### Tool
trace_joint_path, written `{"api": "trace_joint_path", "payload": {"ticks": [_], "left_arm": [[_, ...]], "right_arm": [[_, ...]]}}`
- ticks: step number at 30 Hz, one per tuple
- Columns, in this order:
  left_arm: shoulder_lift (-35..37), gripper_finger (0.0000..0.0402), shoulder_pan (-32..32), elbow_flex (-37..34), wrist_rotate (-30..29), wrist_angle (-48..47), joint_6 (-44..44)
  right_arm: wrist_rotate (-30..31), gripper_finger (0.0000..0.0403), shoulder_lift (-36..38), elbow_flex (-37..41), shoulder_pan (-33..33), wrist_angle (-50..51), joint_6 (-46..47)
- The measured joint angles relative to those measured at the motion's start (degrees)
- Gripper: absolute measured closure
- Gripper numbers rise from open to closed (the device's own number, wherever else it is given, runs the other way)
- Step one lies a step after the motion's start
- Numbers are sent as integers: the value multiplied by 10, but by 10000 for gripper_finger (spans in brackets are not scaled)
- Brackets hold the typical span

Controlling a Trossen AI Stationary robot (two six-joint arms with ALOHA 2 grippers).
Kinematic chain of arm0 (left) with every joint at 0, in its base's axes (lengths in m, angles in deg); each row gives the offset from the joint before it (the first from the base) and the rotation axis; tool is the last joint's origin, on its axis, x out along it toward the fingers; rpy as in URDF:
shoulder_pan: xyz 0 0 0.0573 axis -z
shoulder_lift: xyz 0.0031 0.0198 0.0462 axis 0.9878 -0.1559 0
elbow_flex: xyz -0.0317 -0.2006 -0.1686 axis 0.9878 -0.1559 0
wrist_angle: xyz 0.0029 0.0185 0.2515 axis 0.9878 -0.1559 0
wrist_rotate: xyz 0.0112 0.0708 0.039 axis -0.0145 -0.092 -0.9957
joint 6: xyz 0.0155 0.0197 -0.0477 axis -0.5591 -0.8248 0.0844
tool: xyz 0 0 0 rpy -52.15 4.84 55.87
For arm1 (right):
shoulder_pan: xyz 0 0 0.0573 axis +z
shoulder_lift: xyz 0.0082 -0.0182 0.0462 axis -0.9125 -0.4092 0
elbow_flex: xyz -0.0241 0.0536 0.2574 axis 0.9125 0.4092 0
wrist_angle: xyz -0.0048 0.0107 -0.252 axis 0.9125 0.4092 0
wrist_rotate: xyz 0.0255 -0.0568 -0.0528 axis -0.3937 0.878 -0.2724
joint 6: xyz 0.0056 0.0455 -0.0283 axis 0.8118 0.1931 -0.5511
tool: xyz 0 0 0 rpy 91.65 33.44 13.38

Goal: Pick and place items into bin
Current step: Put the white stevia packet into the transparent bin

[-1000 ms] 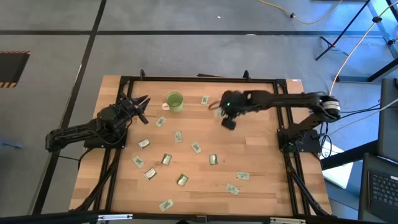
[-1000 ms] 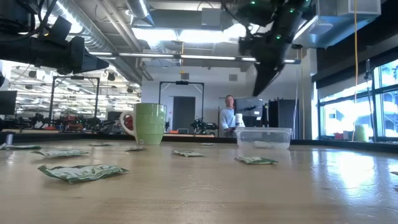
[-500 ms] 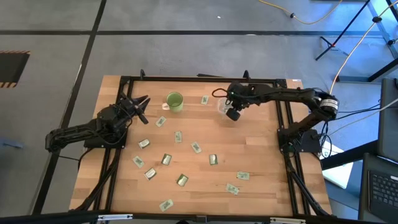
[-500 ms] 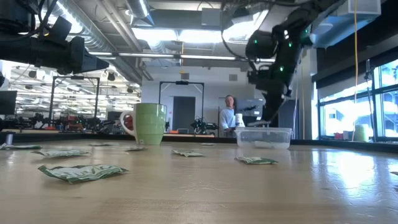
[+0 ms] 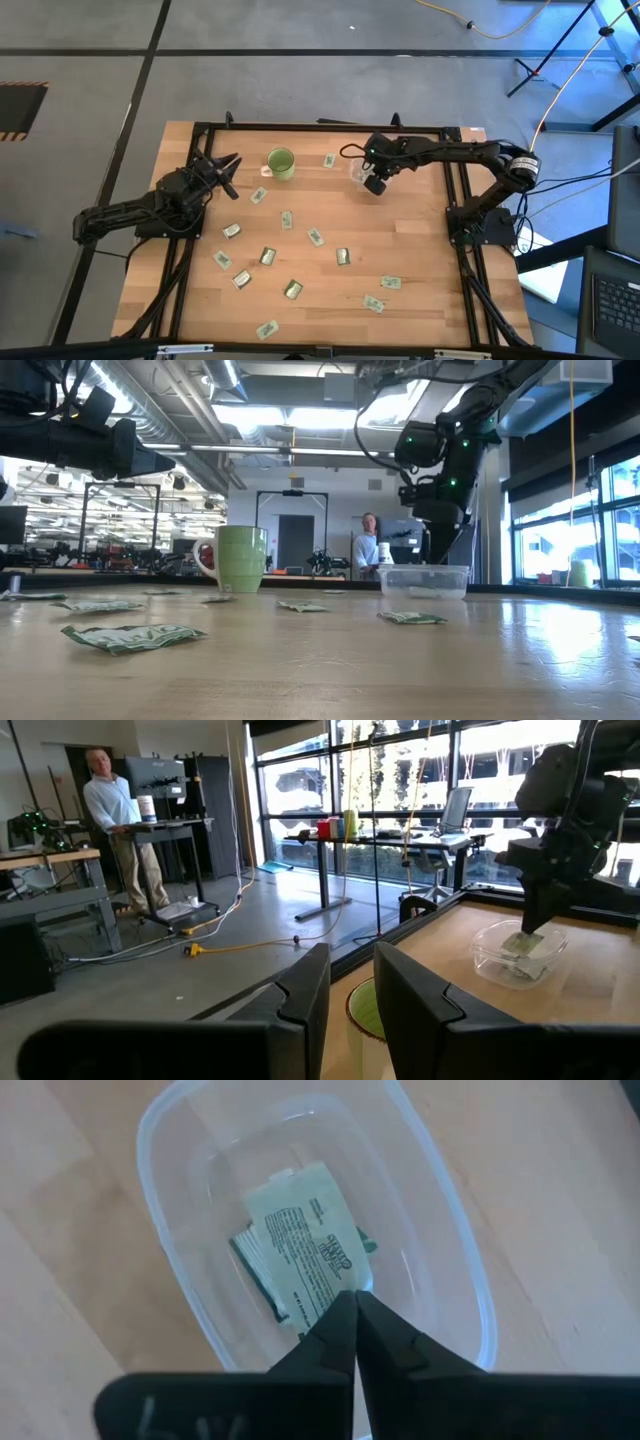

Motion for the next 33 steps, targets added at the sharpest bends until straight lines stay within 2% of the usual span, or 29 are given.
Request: {"api": "trace_joint_path", "payload": {"ticks": [8,13,19,25,33], "left_arm": [[0,325,0,0,1,0,0],[0,325,0,0,1,0,0],[0,325,0,0,0,0,-1],[0,325,0,0,0,0,-29],[0,325,0,0,0,4,-30]], "right_arm": [[6,332,1,-7,0,17,14],[4,311,39,-24,21,43,38],[-41,309,105,-22,125,59,78],[-47,309,124,-21,255,63,93],[-29,309,105,-21,407,85,363]]}}
